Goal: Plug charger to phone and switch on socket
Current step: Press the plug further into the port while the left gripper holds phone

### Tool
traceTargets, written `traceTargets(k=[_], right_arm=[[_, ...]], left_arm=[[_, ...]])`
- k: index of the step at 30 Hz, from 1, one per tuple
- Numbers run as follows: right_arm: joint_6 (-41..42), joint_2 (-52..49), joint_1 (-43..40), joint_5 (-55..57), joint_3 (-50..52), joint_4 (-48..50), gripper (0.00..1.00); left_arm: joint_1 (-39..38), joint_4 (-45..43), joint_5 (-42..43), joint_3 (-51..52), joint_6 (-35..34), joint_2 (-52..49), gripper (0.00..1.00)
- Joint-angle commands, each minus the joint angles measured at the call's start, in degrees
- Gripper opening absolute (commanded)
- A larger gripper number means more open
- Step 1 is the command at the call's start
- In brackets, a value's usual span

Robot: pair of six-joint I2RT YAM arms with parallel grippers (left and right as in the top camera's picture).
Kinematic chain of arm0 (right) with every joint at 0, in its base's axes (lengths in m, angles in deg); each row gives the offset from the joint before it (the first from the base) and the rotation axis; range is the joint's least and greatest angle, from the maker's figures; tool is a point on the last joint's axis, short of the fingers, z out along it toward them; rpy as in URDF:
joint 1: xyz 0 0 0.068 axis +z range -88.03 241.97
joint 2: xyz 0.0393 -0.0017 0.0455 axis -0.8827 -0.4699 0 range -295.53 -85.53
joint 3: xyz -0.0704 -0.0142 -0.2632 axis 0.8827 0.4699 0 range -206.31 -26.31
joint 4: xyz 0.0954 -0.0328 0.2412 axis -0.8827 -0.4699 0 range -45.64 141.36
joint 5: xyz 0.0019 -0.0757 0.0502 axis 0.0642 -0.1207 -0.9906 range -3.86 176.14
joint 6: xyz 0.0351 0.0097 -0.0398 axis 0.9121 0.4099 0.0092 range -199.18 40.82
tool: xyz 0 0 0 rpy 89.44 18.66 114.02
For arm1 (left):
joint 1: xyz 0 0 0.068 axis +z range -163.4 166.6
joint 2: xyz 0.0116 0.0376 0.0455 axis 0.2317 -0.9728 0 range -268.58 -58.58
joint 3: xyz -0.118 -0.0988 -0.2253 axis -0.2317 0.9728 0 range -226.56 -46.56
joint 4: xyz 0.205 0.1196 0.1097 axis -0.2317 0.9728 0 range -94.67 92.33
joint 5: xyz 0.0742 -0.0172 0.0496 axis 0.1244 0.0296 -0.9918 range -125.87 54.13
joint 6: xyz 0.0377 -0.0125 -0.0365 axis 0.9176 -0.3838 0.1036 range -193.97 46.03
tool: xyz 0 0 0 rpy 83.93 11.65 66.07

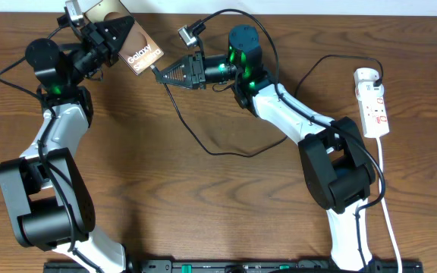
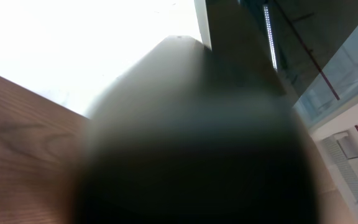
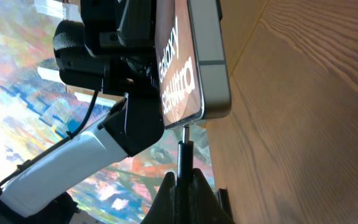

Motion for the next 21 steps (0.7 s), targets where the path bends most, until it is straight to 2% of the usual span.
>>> traceTargets(k=[1,21], right_arm=[[-1.2,0.3,0.4,13.8,-1.2,1.3,0.01],[-1.7,0.3,0.4,13.8,-1.2,1.3,0.01]], left_arm=[[-3.1,-0.3,12.8,-0.2,-0.3,0.5,0.07],[-4.6,-0.3,14.2,-0.2,-0.3,0.5,0.07]])
